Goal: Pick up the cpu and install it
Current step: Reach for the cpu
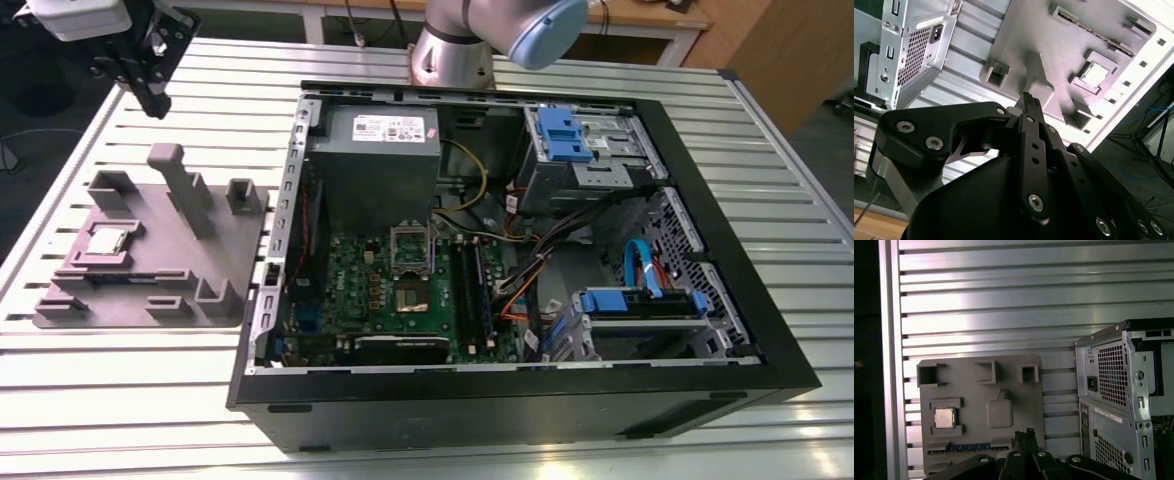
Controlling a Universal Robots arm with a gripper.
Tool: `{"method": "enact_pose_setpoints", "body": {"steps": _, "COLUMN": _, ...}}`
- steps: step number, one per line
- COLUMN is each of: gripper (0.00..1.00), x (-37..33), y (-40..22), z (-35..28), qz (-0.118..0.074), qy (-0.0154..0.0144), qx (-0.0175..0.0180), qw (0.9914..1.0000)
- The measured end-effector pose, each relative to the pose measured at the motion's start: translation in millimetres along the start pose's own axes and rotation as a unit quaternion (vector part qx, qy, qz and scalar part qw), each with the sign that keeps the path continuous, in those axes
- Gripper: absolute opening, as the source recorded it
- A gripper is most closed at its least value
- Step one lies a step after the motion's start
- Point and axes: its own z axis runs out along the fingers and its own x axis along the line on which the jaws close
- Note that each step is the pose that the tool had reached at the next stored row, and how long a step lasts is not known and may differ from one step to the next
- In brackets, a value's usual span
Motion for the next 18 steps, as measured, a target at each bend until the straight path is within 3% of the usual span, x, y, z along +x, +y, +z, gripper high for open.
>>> {"method": "enact_pose_setpoints", "body": {"steps": 18, "gripper": 0.1, "x": 7.0, "y": -0.5, "z": 0.2, "qz": 0.0, "qy": -0.0001, "qx": 0.0, "qw": 1.0}}
